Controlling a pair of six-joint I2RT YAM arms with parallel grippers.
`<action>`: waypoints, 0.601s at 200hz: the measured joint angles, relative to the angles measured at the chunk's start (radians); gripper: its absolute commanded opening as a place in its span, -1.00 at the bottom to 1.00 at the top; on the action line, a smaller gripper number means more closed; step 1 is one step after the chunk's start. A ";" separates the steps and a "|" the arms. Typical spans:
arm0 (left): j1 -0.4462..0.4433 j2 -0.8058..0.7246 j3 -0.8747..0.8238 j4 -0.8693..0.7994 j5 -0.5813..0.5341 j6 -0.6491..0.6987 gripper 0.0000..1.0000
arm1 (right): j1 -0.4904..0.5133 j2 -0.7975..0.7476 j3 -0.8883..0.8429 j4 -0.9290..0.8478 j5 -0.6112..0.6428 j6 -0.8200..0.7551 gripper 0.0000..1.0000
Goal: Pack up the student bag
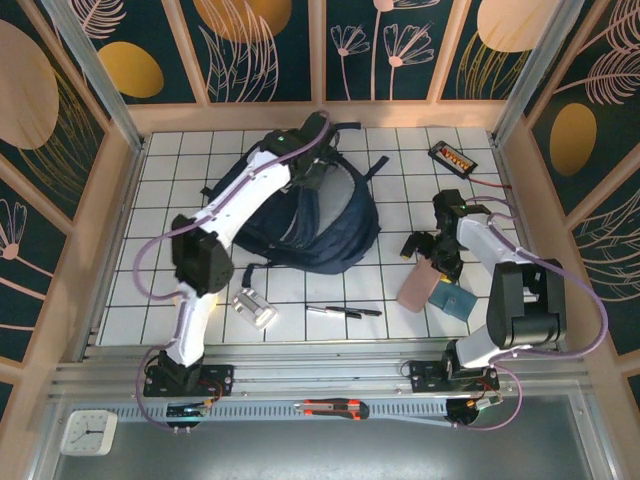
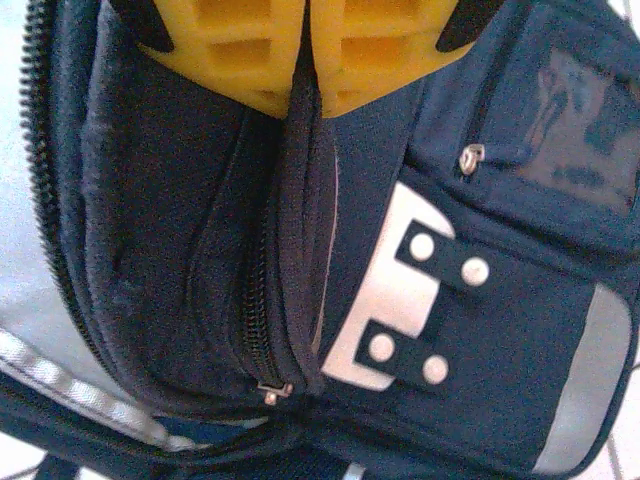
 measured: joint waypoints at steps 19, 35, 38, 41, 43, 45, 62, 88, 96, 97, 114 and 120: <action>0.005 -0.152 -0.213 0.049 0.002 0.003 -1.00 | 0.000 0.022 -0.001 0.012 0.007 0.000 0.95; 0.013 -0.222 -0.306 0.066 0.015 0.016 -1.00 | 0.000 0.029 0.000 0.011 0.015 0.000 0.93; 0.014 -0.233 -0.323 0.072 0.019 0.020 -1.00 | 0.000 0.032 0.000 0.011 0.018 0.000 0.93; 0.016 -0.239 -0.333 0.077 0.022 0.022 -1.00 | 0.000 0.033 0.001 0.010 0.018 0.000 0.92; 0.017 -0.243 -0.343 0.083 0.025 0.023 -1.00 | 0.000 0.035 0.002 0.010 0.020 0.000 0.92; 0.018 -0.248 -0.353 0.090 0.029 0.027 -1.00 | 0.000 0.038 0.003 0.010 0.021 0.000 0.92; 0.021 -0.273 -0.416 0.147 0.048 0.048 -1.00 | 0.000 0.063 0.018 -0.006 0.032 0.000 0.92; 0.021 -0.278 -0.439 0.196 0.068 0.079 -1.00 | 0.000 0.118 0.040 -0.006 0.053 -0.005 0.90; 0.021 -0.278 -0.439 0.202 0.069 0.086 -1.00 | 0.000 0.152 0.041 0.018 0.059 -0.008 0.88; 0.021 -0.278 -0.439 0.203 0.070 0.087 -1.00 | 0.000 0.155 0.041 0.020 0.060 -0.008 0.87; 0.022 -0.278 -0.439 0.215 0.077 0.098 -1.00 | 0.000 0.199 0.055 0.032 0.079 -0.010 0.83; 0.022 -0.278 -0.439 0.219 0.080 0.098 -1.00 | 0.000 0.203 0.057 0.039 0.077 -0.010 0.81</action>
